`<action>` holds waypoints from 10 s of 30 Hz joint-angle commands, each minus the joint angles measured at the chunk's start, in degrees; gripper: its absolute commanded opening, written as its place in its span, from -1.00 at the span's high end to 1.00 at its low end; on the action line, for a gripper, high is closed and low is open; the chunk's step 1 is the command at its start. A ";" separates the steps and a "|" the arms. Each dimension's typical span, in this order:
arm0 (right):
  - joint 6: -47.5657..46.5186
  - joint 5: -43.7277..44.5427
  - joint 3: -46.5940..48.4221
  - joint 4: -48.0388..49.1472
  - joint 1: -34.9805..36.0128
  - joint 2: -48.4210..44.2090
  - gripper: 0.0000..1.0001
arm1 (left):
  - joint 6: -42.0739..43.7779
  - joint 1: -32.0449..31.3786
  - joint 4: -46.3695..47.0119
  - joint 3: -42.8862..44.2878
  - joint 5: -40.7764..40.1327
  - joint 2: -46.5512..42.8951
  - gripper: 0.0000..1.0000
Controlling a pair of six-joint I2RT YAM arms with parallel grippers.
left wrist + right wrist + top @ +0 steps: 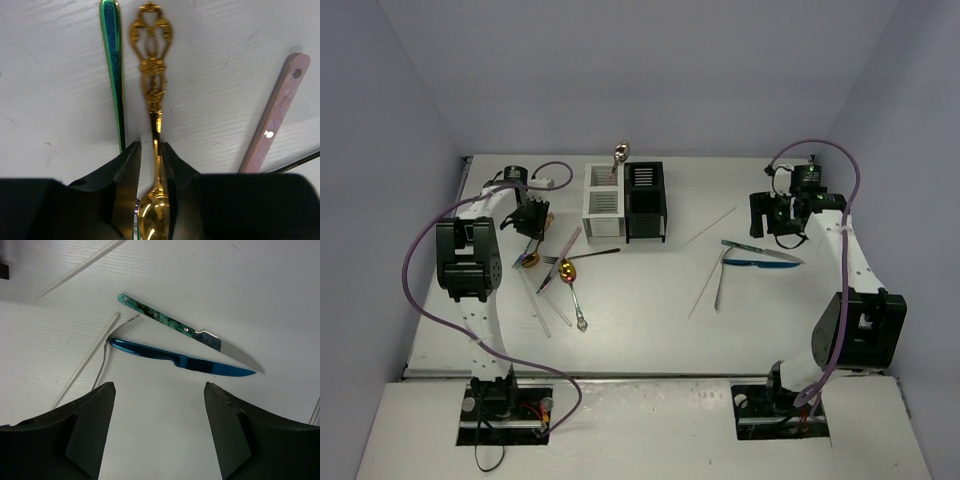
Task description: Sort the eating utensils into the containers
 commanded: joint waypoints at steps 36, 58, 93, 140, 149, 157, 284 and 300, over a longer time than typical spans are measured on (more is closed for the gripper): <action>-52.63 -4.18 1.38 8.13 25.85 -28.33 -0.07 | -19.23 -5.82 -15.78 -1.40 8.29 -31.83 1.00; -86.16 -3.47 -7.66 30.04 65.70 -8.05 0.28 | -29.29 -18.18 -18.51 -8.37 17.59 -35.31 1.00; -92.69 4.33 -4.50 33.73 68.19 4.27 0.64 | -29.33 -22.87 -20.74 -8.41 10.96 -40.74 1.00; 6.95 58.18 53.44 52.92 51.94 33.48 1.00 | -32.38 15.40 -6.84 0.91 14.93 -39.27 -0.79; 9.98 61.34 54.98 60.75 49.70 42.12 1.00 | -31.56 15.40 -4.96 -1.24 14.01 -38.09 -0.79; 16.78 60.87 54.28 60.89 45.21 45.46 1.00 | -31.74 15.40 -3.44 -2.93 13.83 -36.60 -0.79; 37.94 26.14 28.22 18.36 67.52 42.36 0.41 | -36.43 25.01 9.69 -33.49 -0.47 -47.09 -0.80; 36.45 17.63 16.73 17.54 63.74 41.06 1.00 | -31.20 31.09 7.95 -31.84 1.70 -46.55 -0.79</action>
